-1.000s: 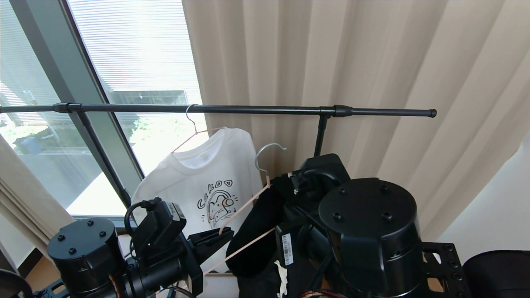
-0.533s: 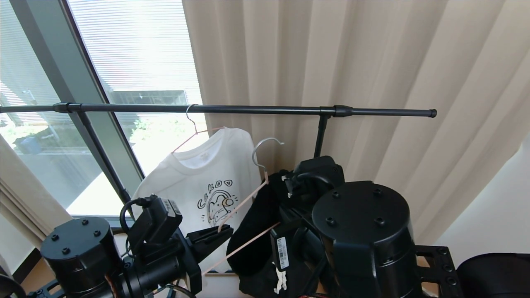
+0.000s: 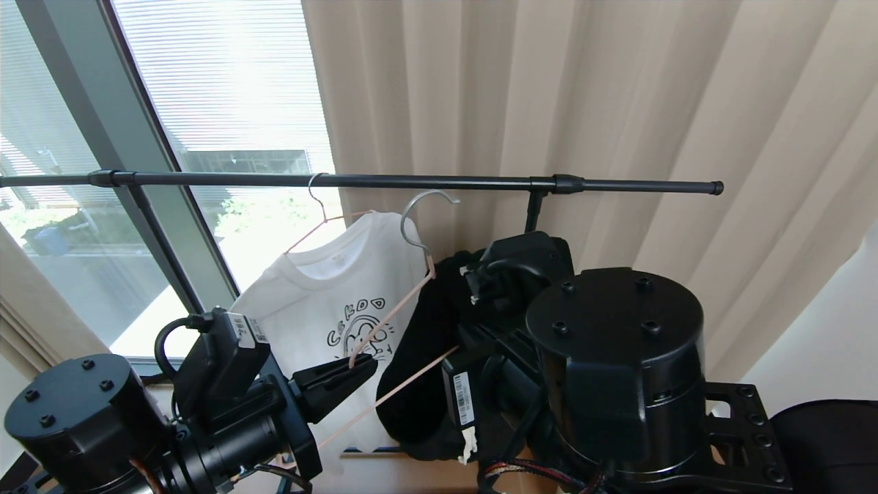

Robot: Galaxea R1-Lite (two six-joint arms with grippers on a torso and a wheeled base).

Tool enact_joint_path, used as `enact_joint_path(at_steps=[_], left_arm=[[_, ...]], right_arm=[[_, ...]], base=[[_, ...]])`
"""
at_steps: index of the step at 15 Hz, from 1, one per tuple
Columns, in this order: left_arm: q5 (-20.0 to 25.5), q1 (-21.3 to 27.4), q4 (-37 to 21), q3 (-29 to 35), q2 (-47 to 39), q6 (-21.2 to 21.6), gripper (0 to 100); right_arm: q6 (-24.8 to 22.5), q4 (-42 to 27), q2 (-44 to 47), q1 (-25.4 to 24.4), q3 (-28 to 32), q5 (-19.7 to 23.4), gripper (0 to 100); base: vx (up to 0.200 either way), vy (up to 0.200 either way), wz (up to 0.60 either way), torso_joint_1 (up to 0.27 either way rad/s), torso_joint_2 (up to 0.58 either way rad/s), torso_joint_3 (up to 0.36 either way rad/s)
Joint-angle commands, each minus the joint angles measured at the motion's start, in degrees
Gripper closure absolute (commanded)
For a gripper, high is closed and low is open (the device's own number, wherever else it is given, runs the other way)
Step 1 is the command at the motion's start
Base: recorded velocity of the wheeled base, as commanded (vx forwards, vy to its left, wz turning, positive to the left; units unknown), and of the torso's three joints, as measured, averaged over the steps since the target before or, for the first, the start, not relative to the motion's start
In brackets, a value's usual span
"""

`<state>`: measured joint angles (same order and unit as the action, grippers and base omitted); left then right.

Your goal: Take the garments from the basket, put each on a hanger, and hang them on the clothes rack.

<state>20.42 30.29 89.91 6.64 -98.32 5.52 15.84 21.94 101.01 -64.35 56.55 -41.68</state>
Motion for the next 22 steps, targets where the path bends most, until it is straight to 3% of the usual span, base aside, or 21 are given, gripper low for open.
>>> enact_joint_path(at_steps=[1,4,5,7,13,15,18,19,22], left_arm=[[0.06,0.12,0.09,-0.14,0.49,0.01,100],[0.06,0.20,0.09,-0.32,0.76,0.01,100],[0.06,0.20,0.09,-0.32,0.85,0.01,100],[0.06,0.20,0.09,-0.32,1.11,0.01,100],[0.15,0.03,0.09,-0.49,1.29,-0.07,100],[0.32,-0.41,0.09,-1.02,1.37,-0.78,100],[1.64,-1.82,0.09,-2.34,1.55,-1.83,100],[4.37,-2.78,0.09,-3.22,1.99,-1.83,100],[8.58,-5.42,0.09,-4.80,2.52,-1.83,100]], right_arm=[[0.07,0.12,-0.02,0.02,0.23,0.02,100],[0.07,0.12,-0.02,-0.16,0.14,0.02,100],[0.07,-0.06,-0.11,-0.16,-0.13,0.02,0],[0.07,-0.23,-0.90,-0.16,-1.36,0.37,0],[-1.60,-0.06,-4.42,-0.16,-4.96,6.87,0],[-5.82,0.03,-9.60,0.37,-7.95,12.41,0],[-16.36,-0.23,-17.60,2.83,-13.93,20.59,0],[-22.08,-0.85,-20.68,6.17,-16.12,26.39,0],[-29.37,-5.51,-23.14,14.70,-14.28,37.99,0]], base=[[0.000,0.000,0.00,0.000,0.00,0.000],[0.000,0.000,0.00,0.000,0.00,0.000],[0.000,0.000,0.00,0.000,0.00,0.000],[0.000,0.000,0.00,0.000,0.00,0.000],[0.000,0.000,0.00,0.000,0.00,0.000],[0.000,0.000,0.00,0.000,0.00,0.000],[0.000,0.000,0.00,0.000,0.00,0.000],[0.000,0.000,0.00,0.000,0.00,0.000],[0.000,0.000,0.00,0.000,0.00,0.000]])
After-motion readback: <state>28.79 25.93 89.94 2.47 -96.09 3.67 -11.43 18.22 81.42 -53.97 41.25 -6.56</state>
